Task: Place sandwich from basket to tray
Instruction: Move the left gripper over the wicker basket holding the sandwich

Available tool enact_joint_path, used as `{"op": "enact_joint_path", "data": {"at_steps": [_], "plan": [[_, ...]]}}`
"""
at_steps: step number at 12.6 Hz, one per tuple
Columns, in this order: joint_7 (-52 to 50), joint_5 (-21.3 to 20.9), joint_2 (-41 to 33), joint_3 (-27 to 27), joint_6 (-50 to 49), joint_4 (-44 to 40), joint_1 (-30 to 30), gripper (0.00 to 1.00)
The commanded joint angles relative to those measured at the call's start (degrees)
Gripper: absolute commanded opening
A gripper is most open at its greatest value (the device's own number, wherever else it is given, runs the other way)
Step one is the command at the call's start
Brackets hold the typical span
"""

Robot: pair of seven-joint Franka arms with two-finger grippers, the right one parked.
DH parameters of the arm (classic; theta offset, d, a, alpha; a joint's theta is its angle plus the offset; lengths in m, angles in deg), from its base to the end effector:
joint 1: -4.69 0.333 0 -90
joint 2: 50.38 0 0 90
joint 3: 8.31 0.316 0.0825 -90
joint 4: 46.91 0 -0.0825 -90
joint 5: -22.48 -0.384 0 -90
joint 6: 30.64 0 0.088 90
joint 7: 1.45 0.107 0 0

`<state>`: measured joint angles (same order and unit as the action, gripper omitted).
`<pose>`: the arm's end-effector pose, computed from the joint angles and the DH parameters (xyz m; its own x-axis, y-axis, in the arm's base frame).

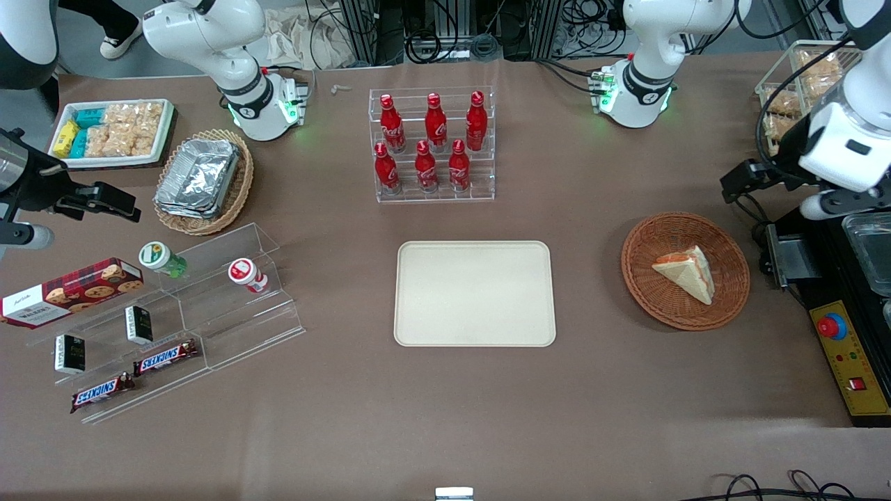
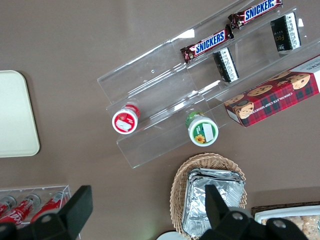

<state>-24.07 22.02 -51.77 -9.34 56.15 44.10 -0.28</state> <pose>0.5380 -0.0558 0.6247 0.9571 0.2866 -0.0423 0.2856 -0.9580 -0.0268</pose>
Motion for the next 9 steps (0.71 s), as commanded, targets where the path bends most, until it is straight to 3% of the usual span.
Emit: {"op": "enact_joint_path", "data": {"at_steps": [1,5,9], "plan": [[-9.1,-0.8,-0.9,1.8,-0.1,0.9,0.1,1.0],[-12.6,0.0,-7.5,8.6,3.7,11.8,0.1,1.0],[-26.7,-0.2,-10.0,7.9,10.0,19.7,-0.6,1.0]]}}
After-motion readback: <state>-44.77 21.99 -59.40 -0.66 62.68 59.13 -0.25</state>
